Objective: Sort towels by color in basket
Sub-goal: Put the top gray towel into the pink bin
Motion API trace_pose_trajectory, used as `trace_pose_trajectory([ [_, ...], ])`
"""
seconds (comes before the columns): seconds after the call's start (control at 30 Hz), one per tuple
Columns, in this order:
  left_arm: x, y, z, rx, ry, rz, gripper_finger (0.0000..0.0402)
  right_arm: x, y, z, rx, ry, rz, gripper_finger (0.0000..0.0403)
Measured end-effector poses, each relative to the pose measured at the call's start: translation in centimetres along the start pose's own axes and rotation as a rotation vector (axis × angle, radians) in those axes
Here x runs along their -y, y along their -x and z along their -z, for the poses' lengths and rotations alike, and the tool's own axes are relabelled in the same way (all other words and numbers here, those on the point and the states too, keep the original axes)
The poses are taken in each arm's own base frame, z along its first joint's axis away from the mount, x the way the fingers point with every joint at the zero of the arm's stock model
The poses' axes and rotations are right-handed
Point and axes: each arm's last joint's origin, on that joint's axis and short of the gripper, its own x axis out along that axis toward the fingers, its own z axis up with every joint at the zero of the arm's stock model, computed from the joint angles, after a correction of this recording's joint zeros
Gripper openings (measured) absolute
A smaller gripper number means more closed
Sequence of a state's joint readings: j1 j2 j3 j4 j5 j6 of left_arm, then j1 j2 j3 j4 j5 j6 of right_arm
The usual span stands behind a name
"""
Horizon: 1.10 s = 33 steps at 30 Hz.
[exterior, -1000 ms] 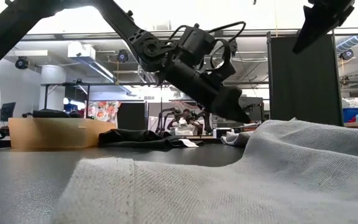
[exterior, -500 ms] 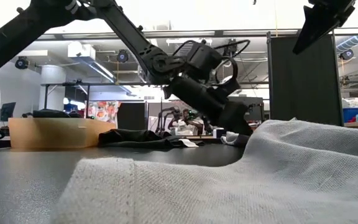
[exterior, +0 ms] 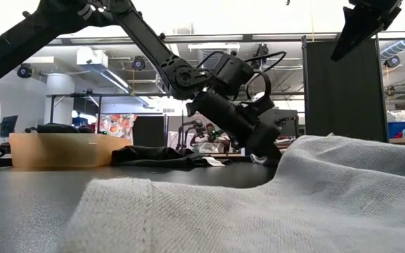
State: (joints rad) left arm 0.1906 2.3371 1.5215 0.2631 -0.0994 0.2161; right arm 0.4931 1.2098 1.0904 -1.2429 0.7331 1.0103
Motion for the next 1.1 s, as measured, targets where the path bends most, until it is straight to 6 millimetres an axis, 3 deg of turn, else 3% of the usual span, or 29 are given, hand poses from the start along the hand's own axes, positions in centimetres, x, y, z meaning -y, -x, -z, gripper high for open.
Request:
trace_pose_trajectory([
  [0.07, 0.0, 0.0, 0.0, -0.003, 0.002, 0.002, 0.0041, 0.0, 0.0, 0.0, 0.0, 0.0, 0.0, 0.0009],
  [0.13, 0.1, 0.0, 0.0, 0.004, 0.029, 0.033, 0.0013, 0.0, 0.0, 0.0, 0.0, -0.001, 0.0, 0.0009],
  [0.3, 0.1, 0.4, -0.6, 0.011, 0.072, 0.061, 0.0001, 0.0, 0.0, 0.0, 0.0, -0.002, 0.0, 0.0009],
  [0.43, 0.1, 3.0, -3.7, 0.062, 0.079, 0.072, 0.0, 0.1, 0.0, -0.1, 0.025, -0.029, 0.013, 0.0009],
  [0.57, -0.4, 7.5, -7.9, 0.113, 0.064, 0.081, 0.0, 0.4, 0.9, 0.0, 0.168, -0.077, 0.052, 0.0009],
  [0.7, -1.8, 13.3, -11.7, 0.176, 0.059, 0.099, 0.0, 0.7, 2.0, 0.3, 0.269, -0.094, 0.045, 0.0009],
  [0.93, -3.9, 22.0, -15.8, 0.325, 0.065, 0.098, 0.0, 0.7, 2.8, 0.5, 0.355, -0.094, 0.035, 0.0009],
  [1.1, -5.3, 29.6, -18.0, 0.484, 0.074, 0.114, 0.0, 0.5, 3.1, 0.7, 0.375, -0.08, 0.028, 0.0009],
])
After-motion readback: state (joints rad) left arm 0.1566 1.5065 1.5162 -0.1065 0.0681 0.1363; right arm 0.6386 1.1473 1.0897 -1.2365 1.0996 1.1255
